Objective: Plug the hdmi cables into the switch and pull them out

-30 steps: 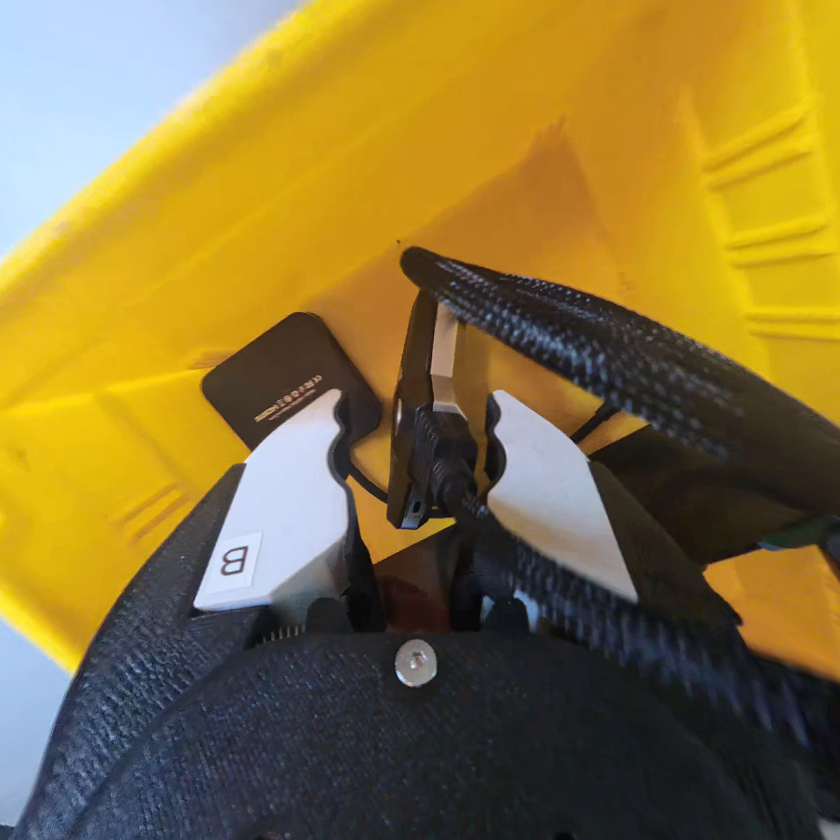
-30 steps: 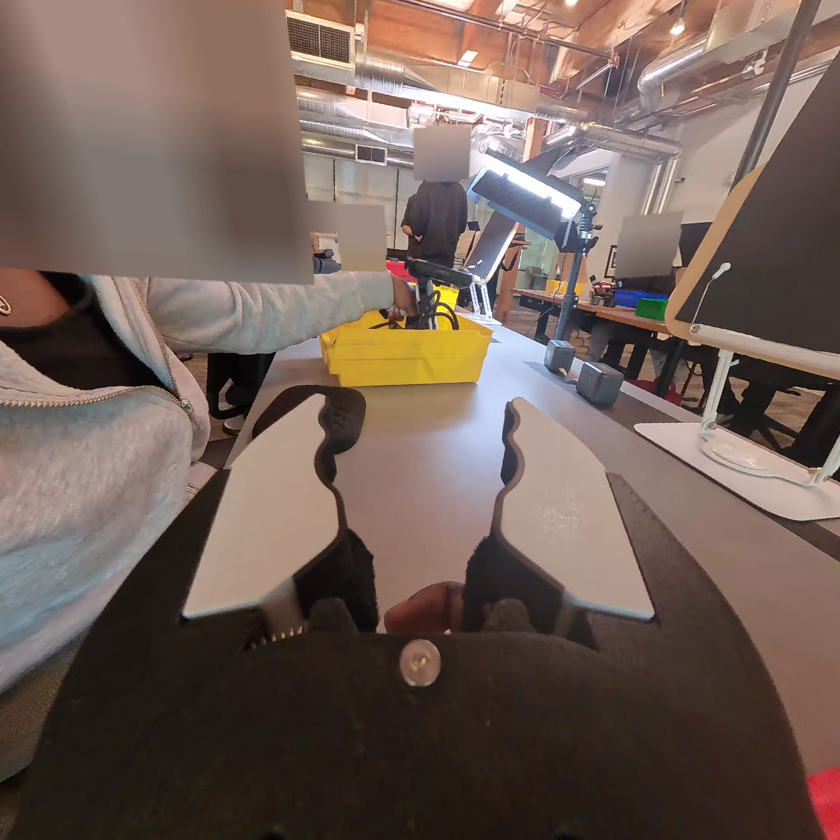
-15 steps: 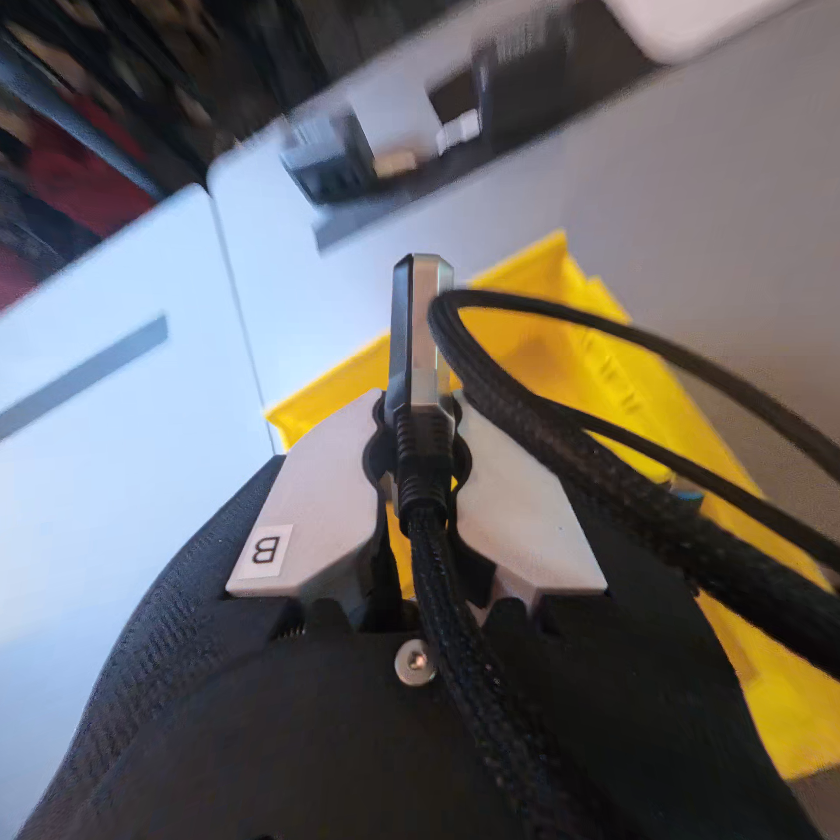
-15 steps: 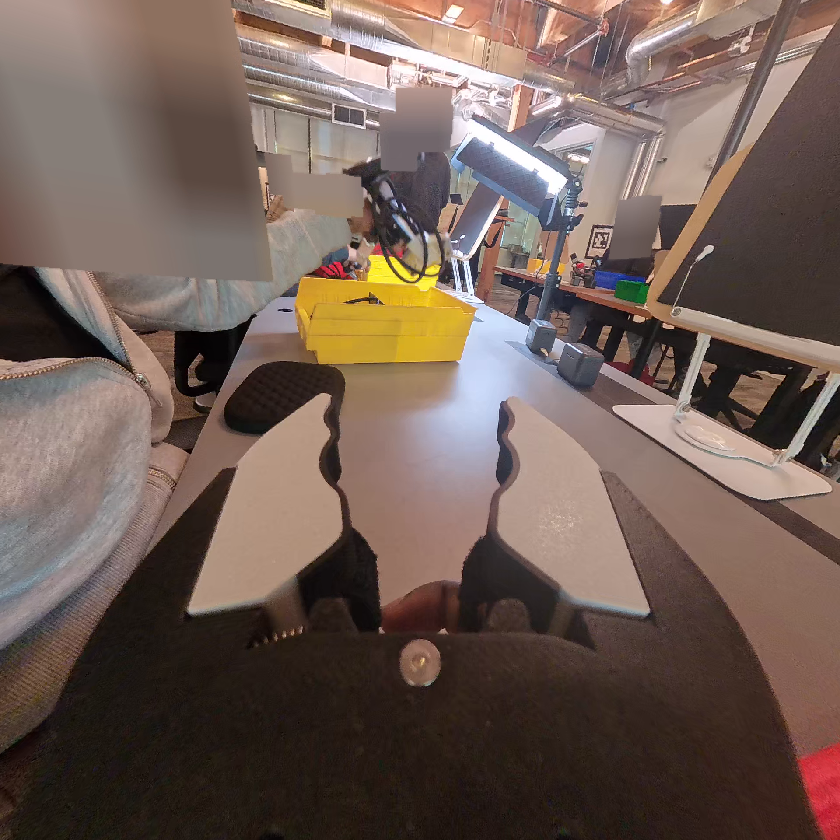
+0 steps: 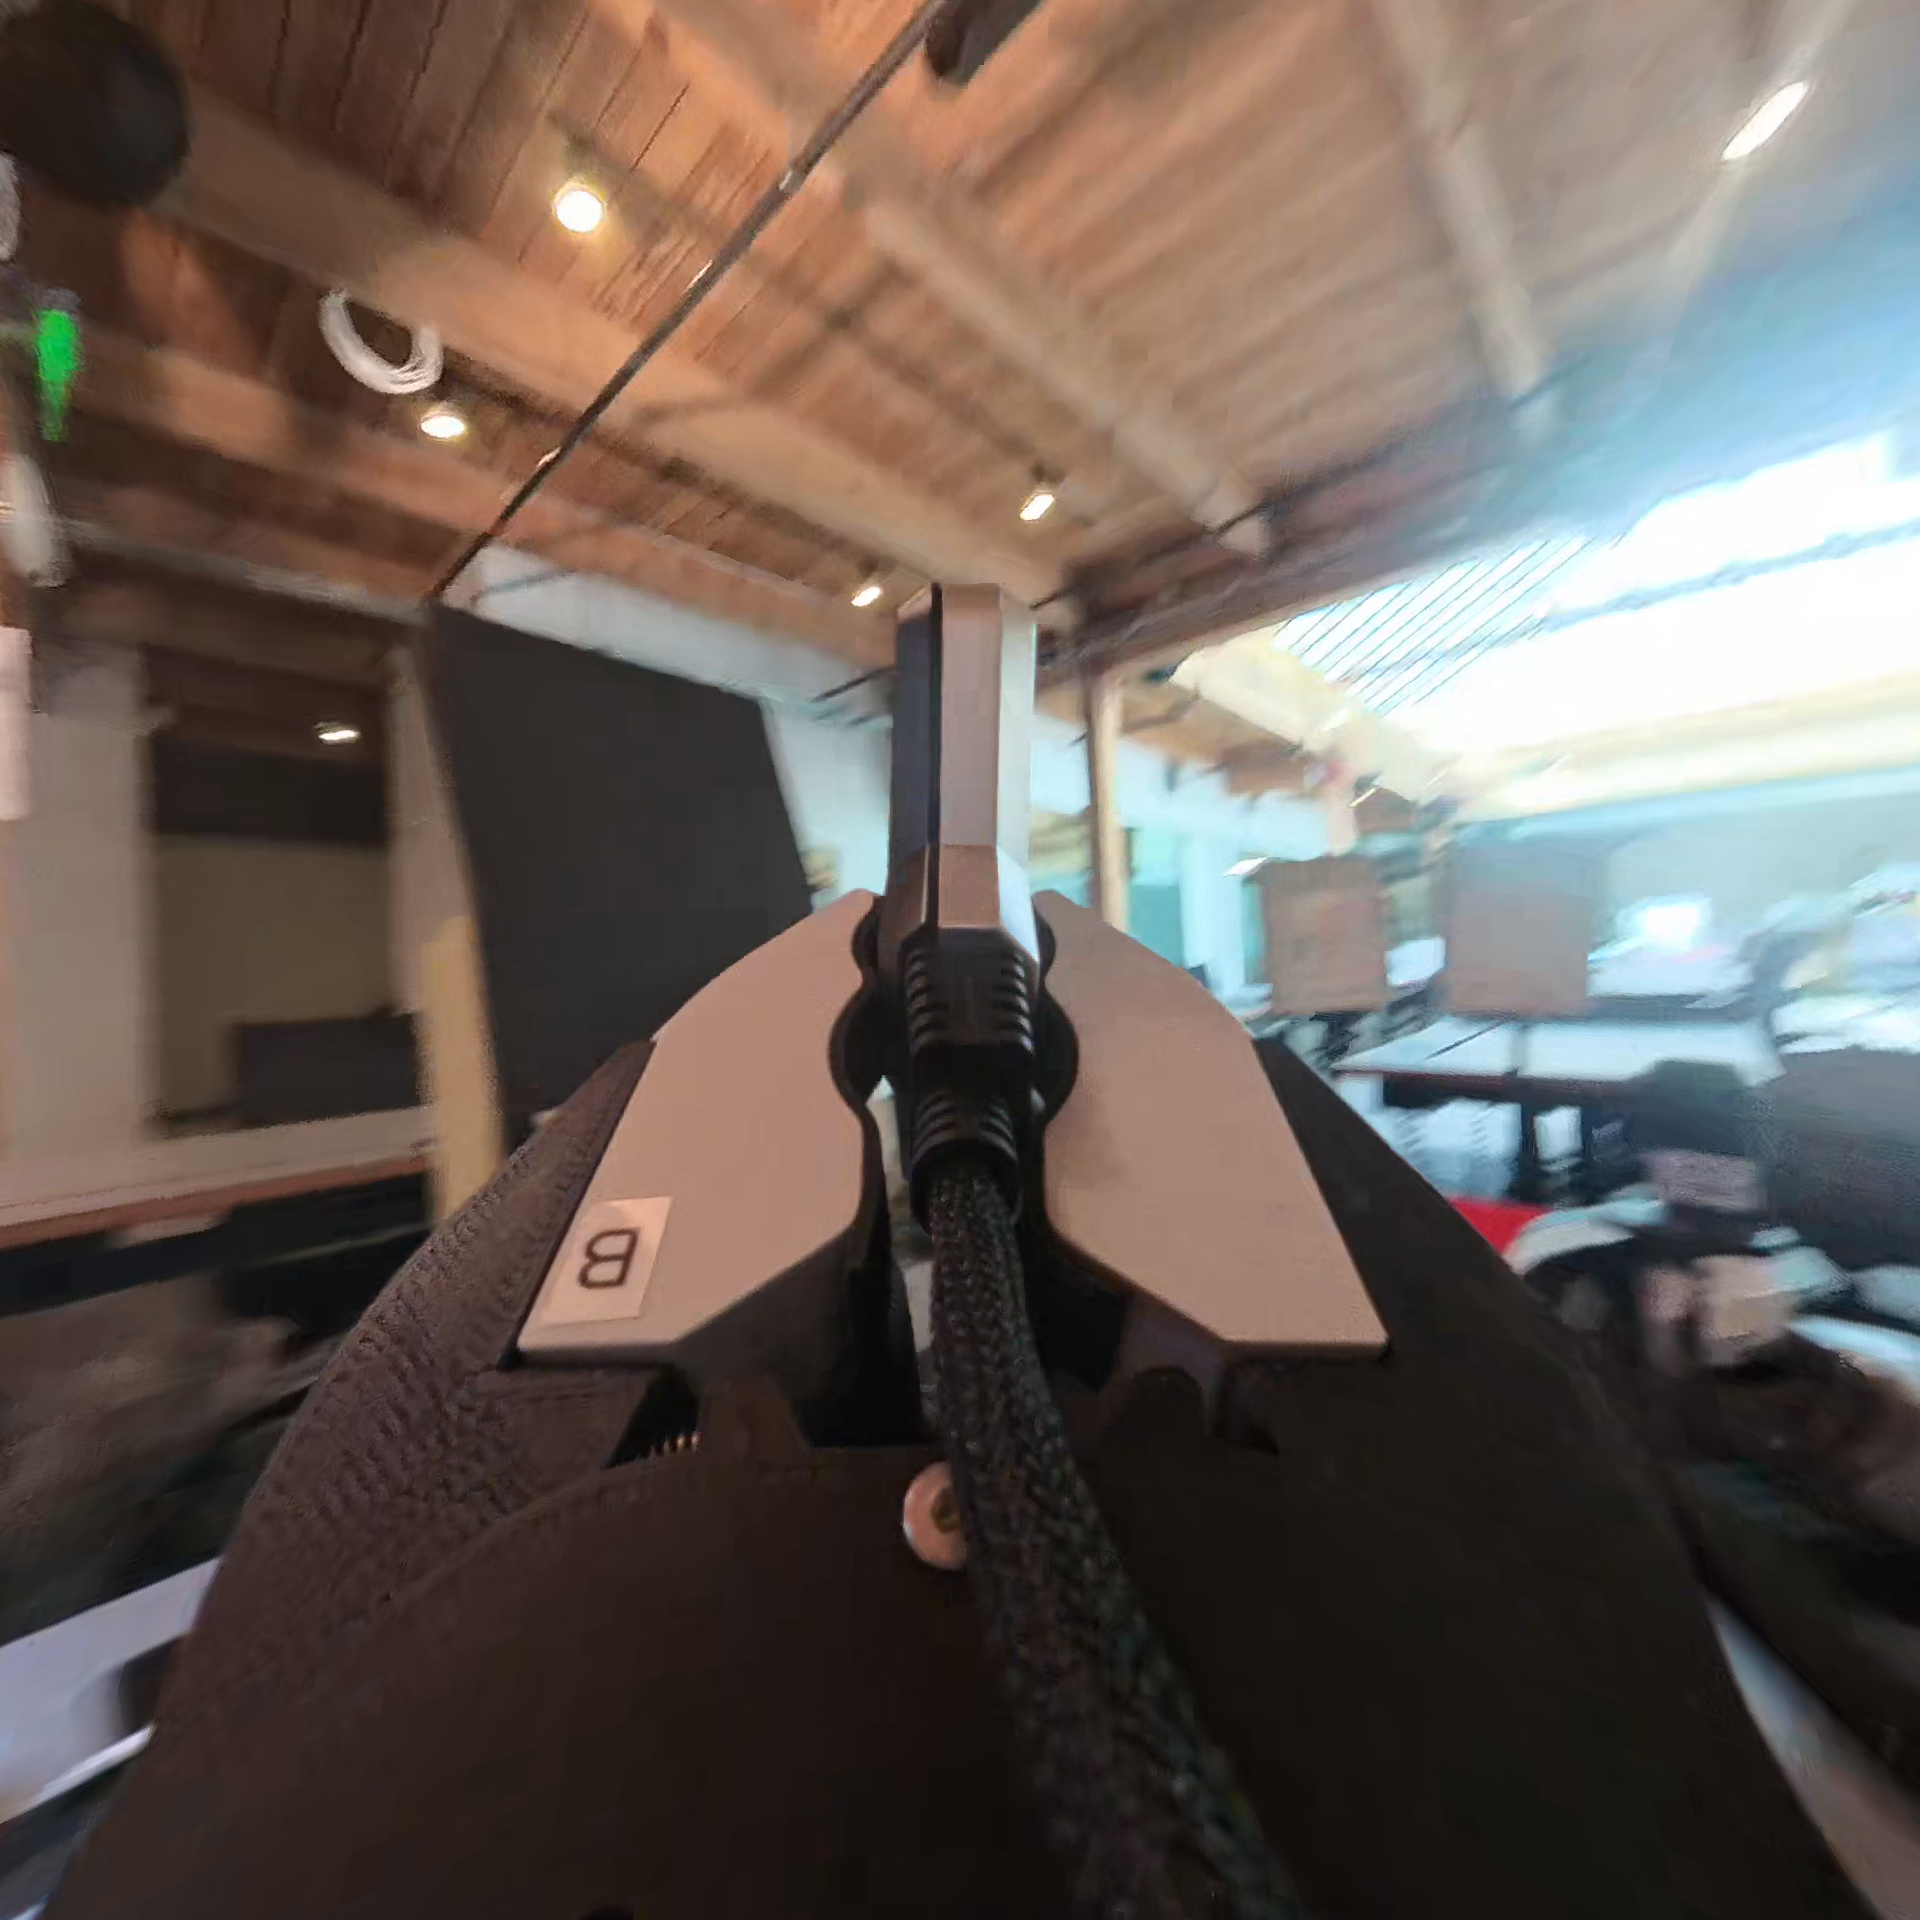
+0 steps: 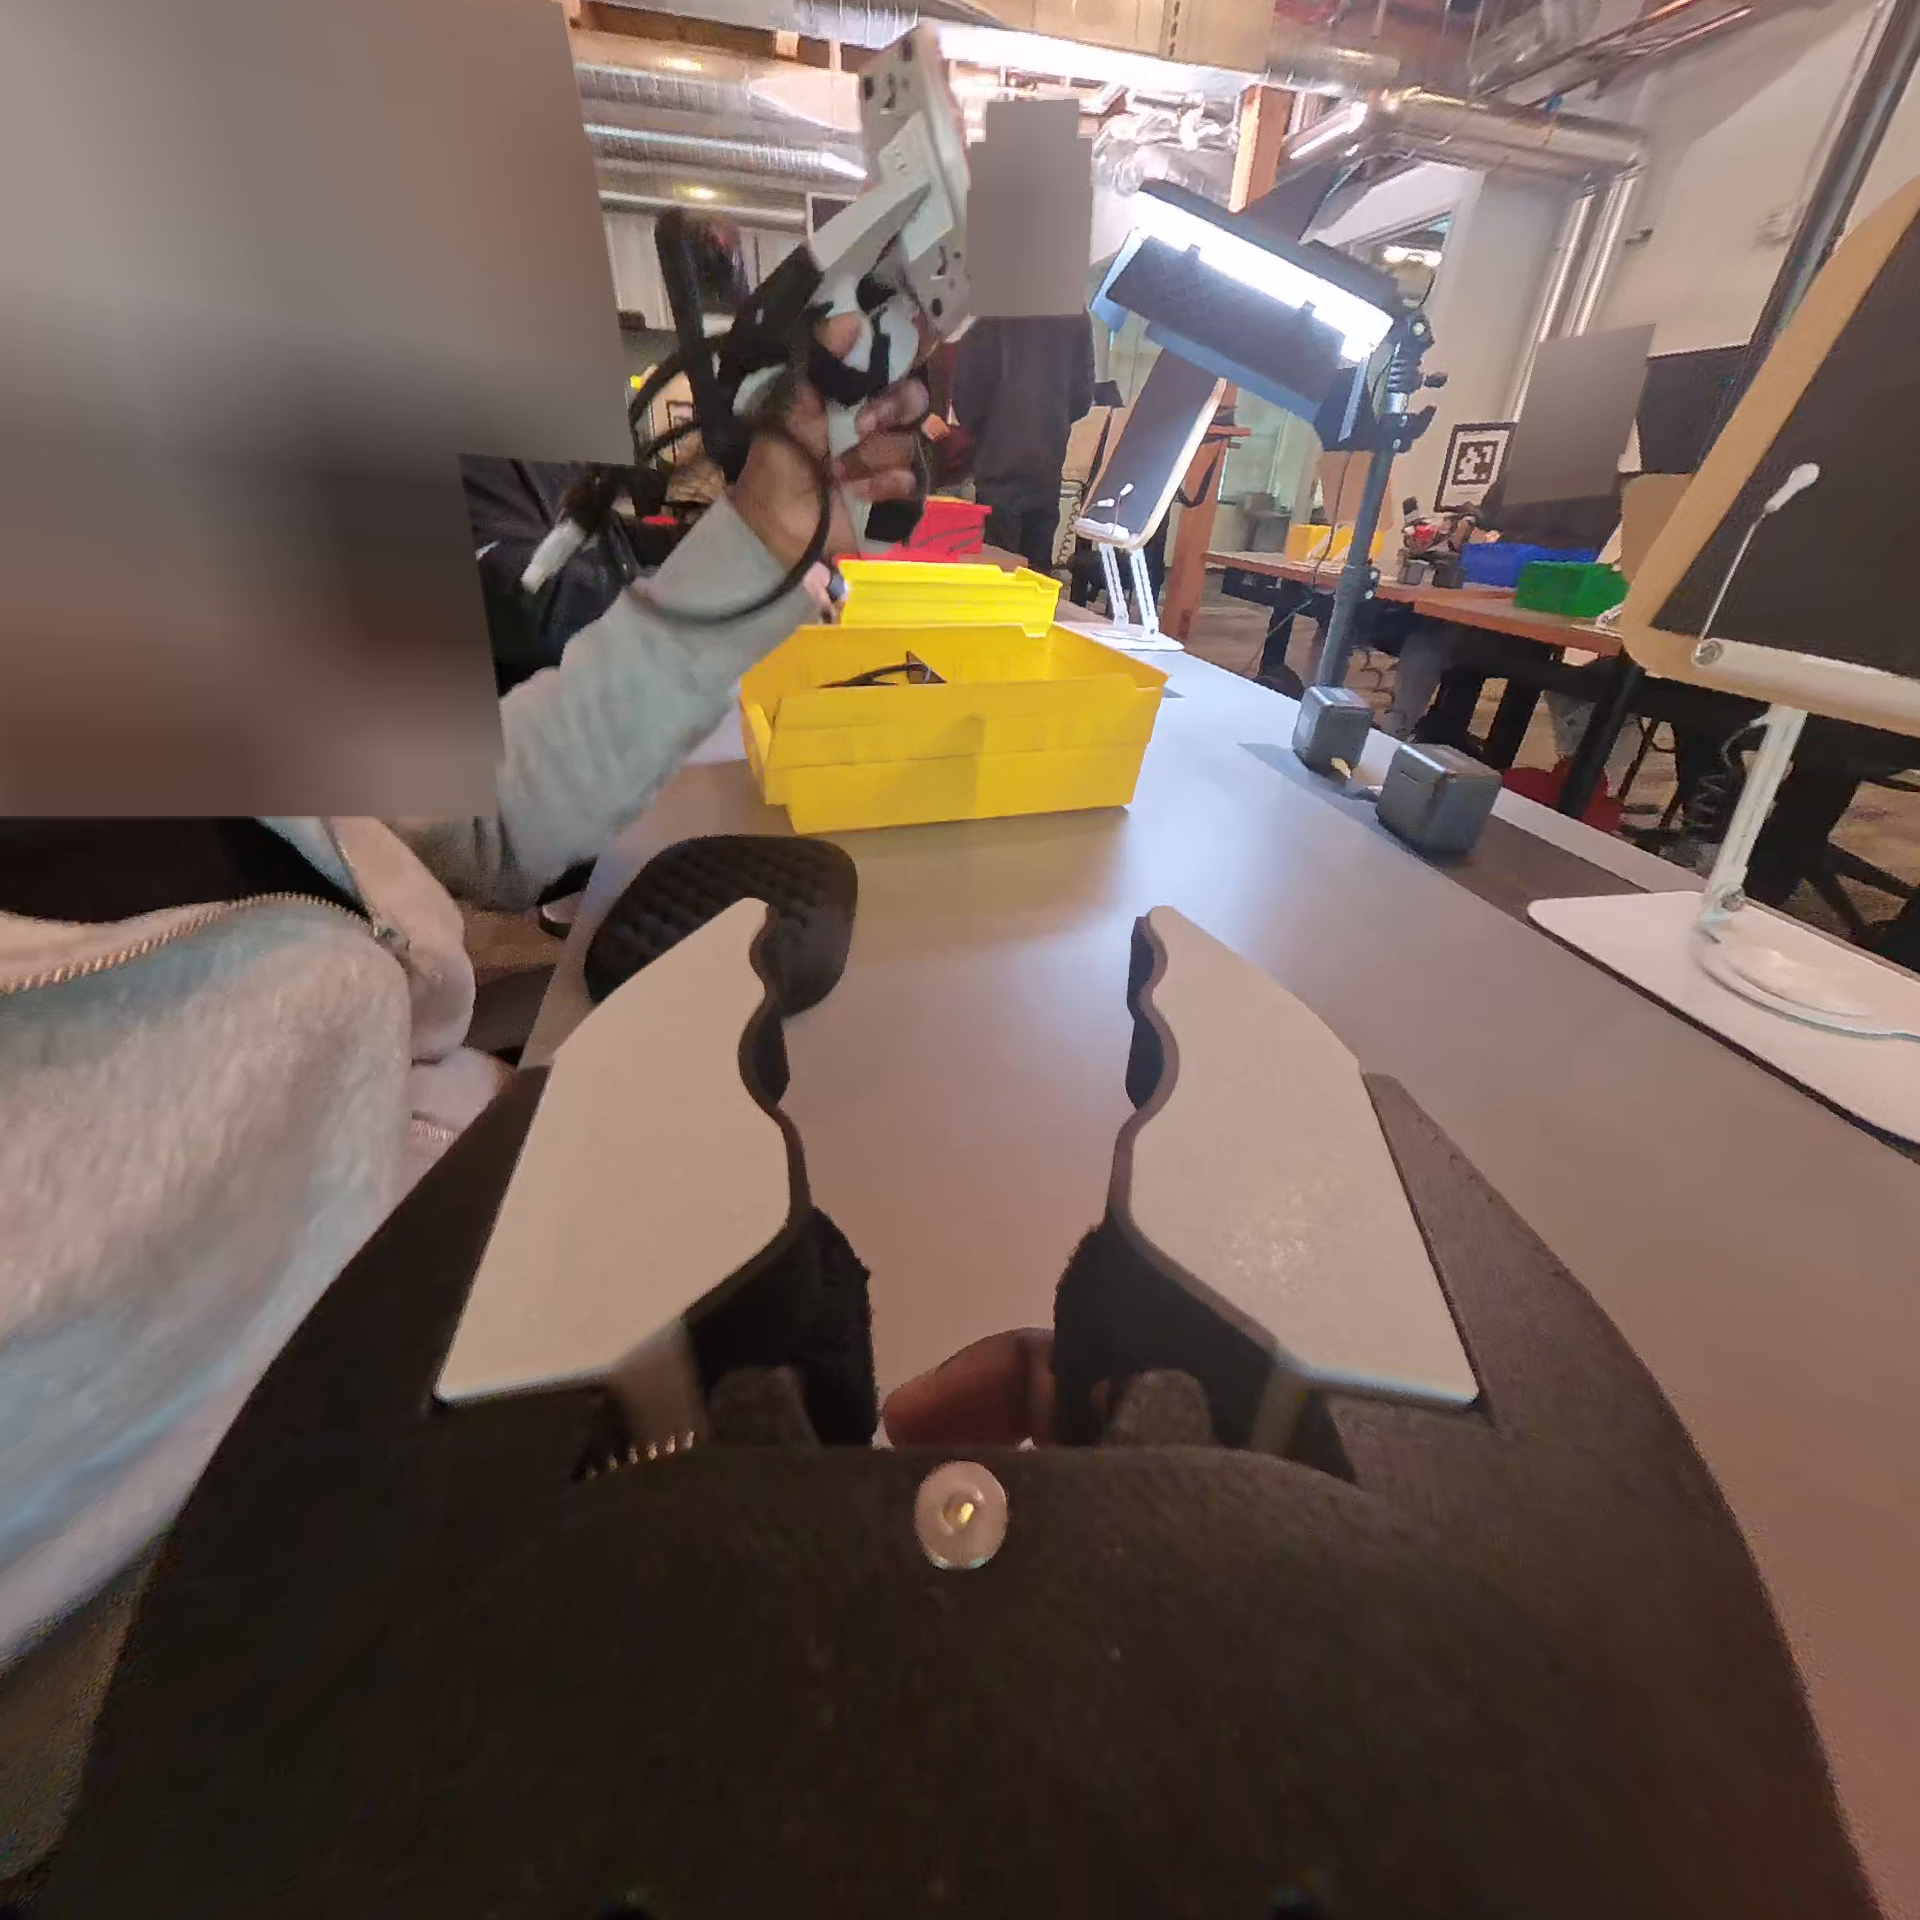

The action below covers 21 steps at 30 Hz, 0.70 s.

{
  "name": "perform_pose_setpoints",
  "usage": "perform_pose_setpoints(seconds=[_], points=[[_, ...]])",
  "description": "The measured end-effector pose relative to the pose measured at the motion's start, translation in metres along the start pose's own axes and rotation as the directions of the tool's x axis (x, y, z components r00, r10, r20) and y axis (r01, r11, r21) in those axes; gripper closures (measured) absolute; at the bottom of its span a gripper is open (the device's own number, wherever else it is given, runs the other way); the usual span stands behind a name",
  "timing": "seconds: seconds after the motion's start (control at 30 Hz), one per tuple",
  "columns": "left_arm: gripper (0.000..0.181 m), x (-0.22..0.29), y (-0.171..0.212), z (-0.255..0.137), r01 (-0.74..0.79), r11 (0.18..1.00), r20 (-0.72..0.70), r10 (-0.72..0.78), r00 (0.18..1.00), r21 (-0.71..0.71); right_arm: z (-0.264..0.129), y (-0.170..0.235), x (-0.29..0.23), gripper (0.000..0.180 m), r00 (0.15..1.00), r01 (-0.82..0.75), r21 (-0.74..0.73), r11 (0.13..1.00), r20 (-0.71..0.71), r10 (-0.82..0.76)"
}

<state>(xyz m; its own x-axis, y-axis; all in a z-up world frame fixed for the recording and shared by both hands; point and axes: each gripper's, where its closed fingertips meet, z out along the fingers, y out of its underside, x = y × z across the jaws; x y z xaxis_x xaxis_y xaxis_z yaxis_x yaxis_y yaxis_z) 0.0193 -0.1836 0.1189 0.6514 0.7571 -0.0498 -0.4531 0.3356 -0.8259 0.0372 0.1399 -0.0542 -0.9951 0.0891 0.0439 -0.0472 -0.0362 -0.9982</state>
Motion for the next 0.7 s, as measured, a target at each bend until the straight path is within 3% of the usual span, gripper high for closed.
perform_pose_setpoints(seconds=[0.1, 0.27, 0.4, 0.5, 0.57, 0.63, 0.7], points=[[0.158, 0.05, 0.007, 0.011, 0.182, 0.975, -0.174, -0.158, 0.972, 0.13, 0.022, -0.015, -0.003, 0.115, 0.999, -0.04, 0.049, 0.998, 0.002, 0.04], [0.158, 0.12, 0.033, 0.027, 0.513, 0.831, -0.468, -0.373, 0.801, 0.216, 0.069, -0.06, -0.007, 0.124, 0.991, -0.122, 0.164, 0.979, 0.074, 0.111], [0.158, 0.144, 0.074, 0.038, 0.652, 0.738, -0.536, -0.486, 0.691, 0.173, 0.114, -0.07, -0.02, 0.125, 0.976, -0.155, 0.177, 0.972, 0.18, 0.123], [0.158, 0.157, 0.092, 0.041, 0.666, 0.738, -0.555, -0.512, 0.656, 0.105, 0.14, -0.07, -0.024, 0.126, 0.972, -0.161, 0.228, 0.96, 0.204, 0.114], [0.159, 0.161, 0.099, 0.042, 0.63, 0.771, -0.543, -0.492, 0.68, 0.09, 0.149, -0.072, -0.03, 0.136, 0.969, -0.151, 0.268, 0.952, 0.232, 0.088], [0.158, 0.166, 0.103, 0.041, 0.605, 0.793, -0.547, -0.476, 0.689, 0.071, 0.155, -0.075, -0.031, 0.157, 0.977, -0.106, 0.307, 0.946, 0.208, 0.042], [0.158, 0.169, 0.104, 0.04, 0.569, 0.82, -0.547, -0.445, 0.709, 0.071, 0.155, -0.076, -0.03, 0.16, 0.986, -0.046, 0.325, 0.944, 0.169, -0.01]])
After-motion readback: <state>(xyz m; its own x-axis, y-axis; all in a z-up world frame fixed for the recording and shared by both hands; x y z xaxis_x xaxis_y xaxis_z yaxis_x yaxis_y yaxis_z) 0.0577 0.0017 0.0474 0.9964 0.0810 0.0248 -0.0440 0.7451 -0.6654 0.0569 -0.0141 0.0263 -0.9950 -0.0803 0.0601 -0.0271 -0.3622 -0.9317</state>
